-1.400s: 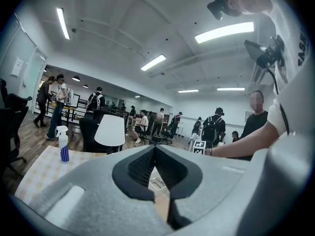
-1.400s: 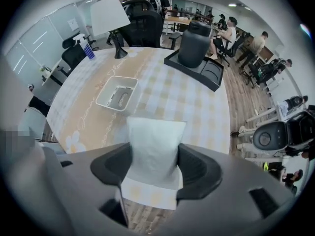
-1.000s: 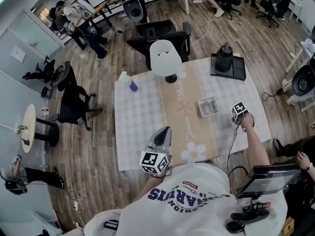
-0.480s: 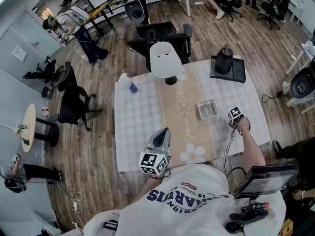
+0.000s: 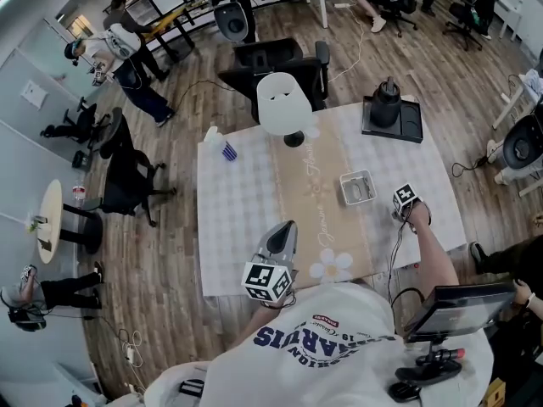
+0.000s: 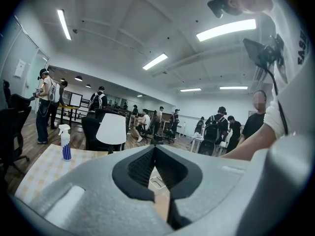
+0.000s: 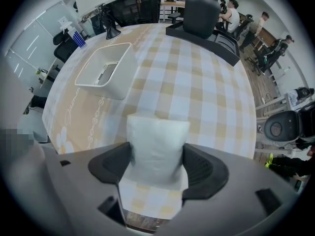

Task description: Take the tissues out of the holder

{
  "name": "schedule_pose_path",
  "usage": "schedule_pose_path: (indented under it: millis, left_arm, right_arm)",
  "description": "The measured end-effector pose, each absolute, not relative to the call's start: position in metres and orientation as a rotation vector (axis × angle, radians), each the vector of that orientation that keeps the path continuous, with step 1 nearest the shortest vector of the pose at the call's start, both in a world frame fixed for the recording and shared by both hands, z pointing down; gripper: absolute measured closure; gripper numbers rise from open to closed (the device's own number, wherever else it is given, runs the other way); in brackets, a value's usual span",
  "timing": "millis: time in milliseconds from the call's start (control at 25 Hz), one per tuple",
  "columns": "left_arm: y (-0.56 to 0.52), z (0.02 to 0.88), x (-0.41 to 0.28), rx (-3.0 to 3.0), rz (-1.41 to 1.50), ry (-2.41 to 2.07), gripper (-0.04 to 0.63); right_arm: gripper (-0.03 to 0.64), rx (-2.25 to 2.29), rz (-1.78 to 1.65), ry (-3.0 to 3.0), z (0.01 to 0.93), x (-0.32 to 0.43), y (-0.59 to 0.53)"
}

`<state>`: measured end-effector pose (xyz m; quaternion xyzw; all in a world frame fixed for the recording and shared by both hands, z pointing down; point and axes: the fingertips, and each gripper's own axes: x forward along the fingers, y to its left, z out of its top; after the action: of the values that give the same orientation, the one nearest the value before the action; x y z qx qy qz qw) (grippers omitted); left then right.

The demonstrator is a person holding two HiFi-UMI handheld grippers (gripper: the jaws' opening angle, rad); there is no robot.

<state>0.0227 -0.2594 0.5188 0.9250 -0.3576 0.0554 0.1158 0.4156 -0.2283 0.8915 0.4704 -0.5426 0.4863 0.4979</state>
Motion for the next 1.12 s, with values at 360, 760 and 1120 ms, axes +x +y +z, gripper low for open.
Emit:
schedule_pose_path:
  millis: [360, 760, 1120]
  left_arm:
    - [-0.262, 0.517, 0.018, 2.714, 0.163, -1.063, 0.595]
    - [-0.265, 0.519, 0.016, 2.698, 0.151, -1.076, 0.595]
    - [-0.264, 0.517, 0.026, 2.726, 0.168, -1.062, 0.595]
  right_arm:
    - [0.236, 1.096, 1.089, -1.319, 0.88, 0.412, -0.233]
    - [0.222, 1.26, 0.943, -1.562, 0.787, 0.405, -0.277]
    - [0.225, 1.494, 0.613, -2.091, 0.605, 0.3, -0.322]
